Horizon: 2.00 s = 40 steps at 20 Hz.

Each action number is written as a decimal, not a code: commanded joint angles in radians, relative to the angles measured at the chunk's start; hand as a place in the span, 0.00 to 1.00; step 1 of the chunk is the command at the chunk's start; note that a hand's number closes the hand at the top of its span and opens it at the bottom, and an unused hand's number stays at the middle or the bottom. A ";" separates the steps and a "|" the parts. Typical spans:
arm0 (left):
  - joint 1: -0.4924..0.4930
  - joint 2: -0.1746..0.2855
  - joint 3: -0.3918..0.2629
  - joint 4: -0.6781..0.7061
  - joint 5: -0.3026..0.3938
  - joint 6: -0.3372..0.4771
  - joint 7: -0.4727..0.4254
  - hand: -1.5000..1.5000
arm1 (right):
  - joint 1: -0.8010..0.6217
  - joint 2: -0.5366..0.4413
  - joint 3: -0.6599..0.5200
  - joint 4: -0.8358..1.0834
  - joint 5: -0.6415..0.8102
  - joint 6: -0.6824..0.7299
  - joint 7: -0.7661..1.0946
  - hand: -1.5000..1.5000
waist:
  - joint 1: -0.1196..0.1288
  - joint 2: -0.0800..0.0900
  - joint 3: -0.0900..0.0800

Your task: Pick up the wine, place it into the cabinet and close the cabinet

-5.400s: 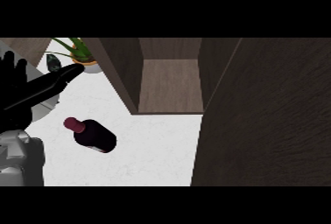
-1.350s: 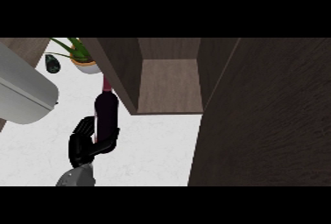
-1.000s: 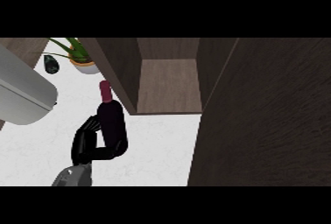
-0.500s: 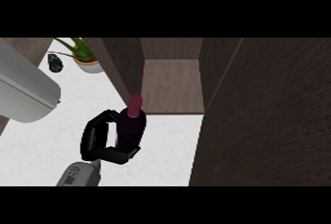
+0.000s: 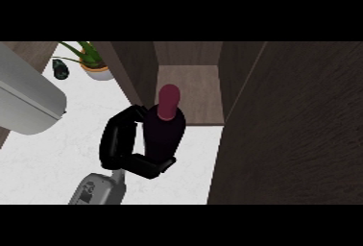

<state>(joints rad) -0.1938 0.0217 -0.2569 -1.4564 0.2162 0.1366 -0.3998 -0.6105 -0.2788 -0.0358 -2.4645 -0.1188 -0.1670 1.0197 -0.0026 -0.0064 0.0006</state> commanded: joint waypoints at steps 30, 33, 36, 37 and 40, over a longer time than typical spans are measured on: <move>-0.548 -0.021 -0.077 0.347 -0.029 0.436 0.184 1.00 | -0.008 -0.022 -0.120 -0.036 -0.193 0.051 0.042 0.00 | -0.020 0.008 -0.001; -0.515 -0.017 -0.032 0.374 -0.049 0.359 0.153 1.00 | 0.056 0.041 0.000 -0.086 -0.072 0.010 0.024 0.00 | -0.009 0.006 -0.001; -0.486 -0.021 -0.101 0.367 -0.004 0.427 0.110 1.00 | 0.051 0.026 -0.021 -0.097 -0.099 0.021 0.043 0.00 | -0.011 0.004 -0.001; -0.539 -0.022 -0.053 0.465 0.035 0.387 0.065 1.00 | 0.064 0.011 -0.078 -0.033 -0.174 0.079 -0.022 0.00 | -0.017 0.009 0.000; -0.587 -0.022 -0.078 0.496 0.046 0.414 0.071 1.00 | 0.048 0.020 -0.045 -0.053 -0.122 0.051 -0.002 0.00 | -0.016 0.007 -0.001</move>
<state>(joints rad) -0.7495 0.0012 -0.3113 -1.0031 0.2312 0.5317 -0.3080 -0.5684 -0.2582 -0.0608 -2.4506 -0.1583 -0.1166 0.9888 -0.0187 0.0013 -0.0001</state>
